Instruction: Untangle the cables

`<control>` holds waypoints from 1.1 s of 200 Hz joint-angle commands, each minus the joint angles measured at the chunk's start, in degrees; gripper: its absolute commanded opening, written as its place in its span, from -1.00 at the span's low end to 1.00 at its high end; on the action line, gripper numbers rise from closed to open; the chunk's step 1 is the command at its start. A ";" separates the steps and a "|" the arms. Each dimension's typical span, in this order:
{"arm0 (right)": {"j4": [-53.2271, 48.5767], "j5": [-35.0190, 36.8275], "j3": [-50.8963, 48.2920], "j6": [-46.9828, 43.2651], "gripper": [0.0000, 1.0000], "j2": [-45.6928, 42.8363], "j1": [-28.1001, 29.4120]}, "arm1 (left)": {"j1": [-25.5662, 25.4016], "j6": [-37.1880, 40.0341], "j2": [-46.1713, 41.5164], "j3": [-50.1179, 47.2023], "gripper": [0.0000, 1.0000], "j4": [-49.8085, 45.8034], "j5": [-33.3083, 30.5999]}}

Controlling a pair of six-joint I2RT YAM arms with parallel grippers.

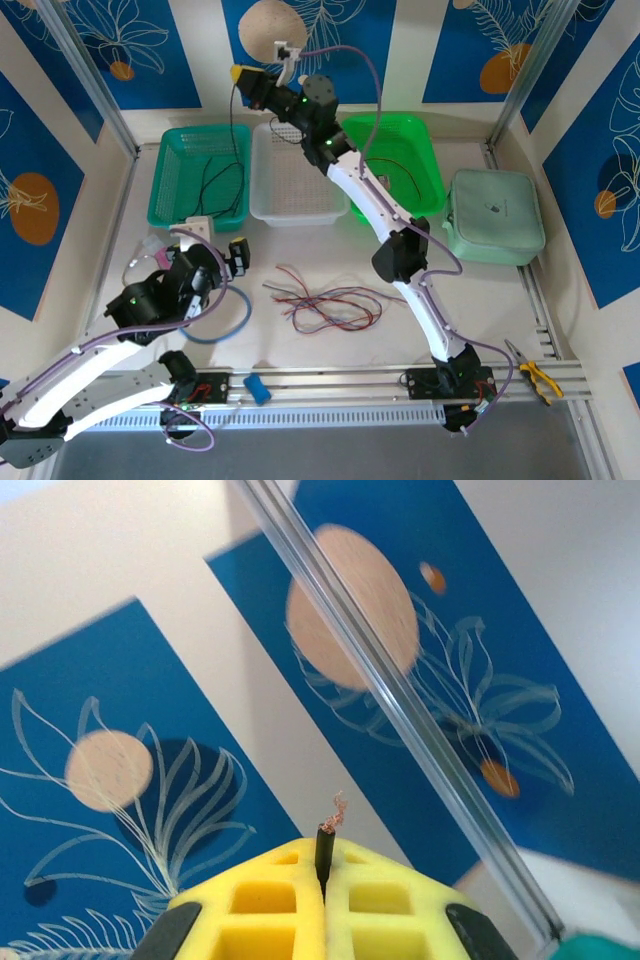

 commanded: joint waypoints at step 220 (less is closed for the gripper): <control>-35.04 4.70 -5.46 -8.09 -0.99 12.11 8.75 | 0.50 3.27 1.45 5.29 0.97 -0.10 0.45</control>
